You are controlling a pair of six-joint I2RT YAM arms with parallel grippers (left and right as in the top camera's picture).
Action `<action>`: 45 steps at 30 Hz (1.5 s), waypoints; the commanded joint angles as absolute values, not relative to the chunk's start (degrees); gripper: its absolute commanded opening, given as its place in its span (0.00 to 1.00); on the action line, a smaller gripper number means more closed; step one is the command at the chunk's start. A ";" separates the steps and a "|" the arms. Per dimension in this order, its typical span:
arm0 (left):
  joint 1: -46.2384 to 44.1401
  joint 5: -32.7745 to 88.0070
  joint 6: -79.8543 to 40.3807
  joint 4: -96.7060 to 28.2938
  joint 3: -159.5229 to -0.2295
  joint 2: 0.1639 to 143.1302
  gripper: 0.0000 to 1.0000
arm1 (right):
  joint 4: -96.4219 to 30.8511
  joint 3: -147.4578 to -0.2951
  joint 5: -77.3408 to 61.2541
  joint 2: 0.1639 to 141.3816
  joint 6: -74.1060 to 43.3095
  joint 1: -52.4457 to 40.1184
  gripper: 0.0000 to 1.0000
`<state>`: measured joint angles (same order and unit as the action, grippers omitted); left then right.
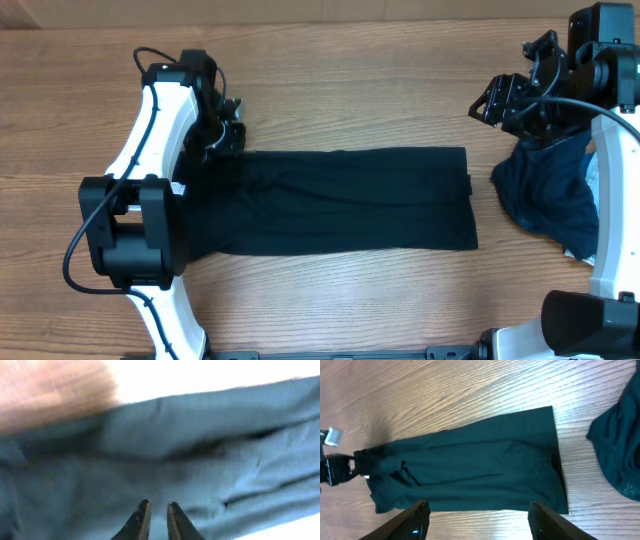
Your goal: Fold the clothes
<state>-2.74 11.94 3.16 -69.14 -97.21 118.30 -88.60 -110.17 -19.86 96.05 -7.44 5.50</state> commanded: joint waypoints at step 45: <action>-16.53 14.24 1.67 -62.43 -82.89 117.21 0.04 | -90.52 -107.09 -17.58 97.54 -4.69 5.37 0.64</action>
<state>-16.05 14.76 0.38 -58.17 -82.91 117.45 -90.72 -107.20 -17.74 97.41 -4.91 5.50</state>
